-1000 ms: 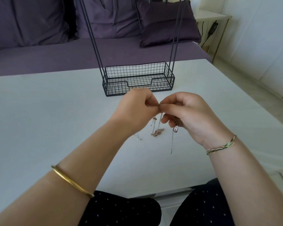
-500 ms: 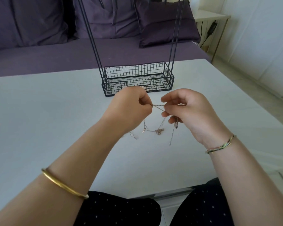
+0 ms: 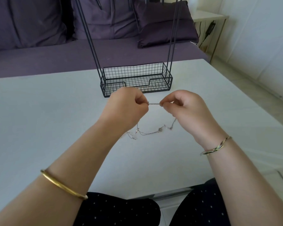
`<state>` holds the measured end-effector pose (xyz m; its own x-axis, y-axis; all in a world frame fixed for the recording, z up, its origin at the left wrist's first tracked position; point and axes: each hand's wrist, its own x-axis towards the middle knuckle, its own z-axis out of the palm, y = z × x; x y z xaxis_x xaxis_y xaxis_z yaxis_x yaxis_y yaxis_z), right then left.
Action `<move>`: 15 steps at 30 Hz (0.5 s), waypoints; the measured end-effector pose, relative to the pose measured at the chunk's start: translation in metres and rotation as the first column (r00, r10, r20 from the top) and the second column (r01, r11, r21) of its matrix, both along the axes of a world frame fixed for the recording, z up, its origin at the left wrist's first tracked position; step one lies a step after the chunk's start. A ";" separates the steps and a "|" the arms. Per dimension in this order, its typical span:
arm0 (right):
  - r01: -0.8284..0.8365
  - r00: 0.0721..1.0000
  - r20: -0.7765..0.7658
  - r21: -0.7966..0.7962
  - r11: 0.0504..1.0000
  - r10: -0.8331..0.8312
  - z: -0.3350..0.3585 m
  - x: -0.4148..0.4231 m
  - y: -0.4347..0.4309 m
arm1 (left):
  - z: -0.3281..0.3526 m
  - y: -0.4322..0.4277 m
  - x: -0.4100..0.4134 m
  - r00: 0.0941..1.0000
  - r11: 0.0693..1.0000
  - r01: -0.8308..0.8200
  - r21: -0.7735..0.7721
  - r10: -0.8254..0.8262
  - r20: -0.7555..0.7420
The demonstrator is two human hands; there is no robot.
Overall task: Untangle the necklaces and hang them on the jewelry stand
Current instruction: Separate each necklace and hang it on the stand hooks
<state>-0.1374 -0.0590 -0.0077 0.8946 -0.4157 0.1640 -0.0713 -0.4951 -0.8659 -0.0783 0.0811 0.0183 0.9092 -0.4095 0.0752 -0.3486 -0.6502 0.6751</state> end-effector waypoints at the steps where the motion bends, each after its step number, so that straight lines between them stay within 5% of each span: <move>1: -0.010 1.000 -0.023 0.098 0.995 0.013 0.002 0.000 0.000 | 0.000 0.000 0.000 1.000 1.000 -0.002 -0.019 0.002 -0.002; 5: -0.016 0.992 -0.106 0.391 0.920 0.062 0.006 -0.003 0.004 | 0.000 0.001 0.001 1.000 0.997 -0.002 -0.078 0.000 -0.025; 15: -0.106 0.966 -0.151 0.517 0.849 0.212 0.001 -0.002 0.008 | 0.002 -0.001 -0.003 0.988 0.981 0.116 -0.158 -0.131 -0.086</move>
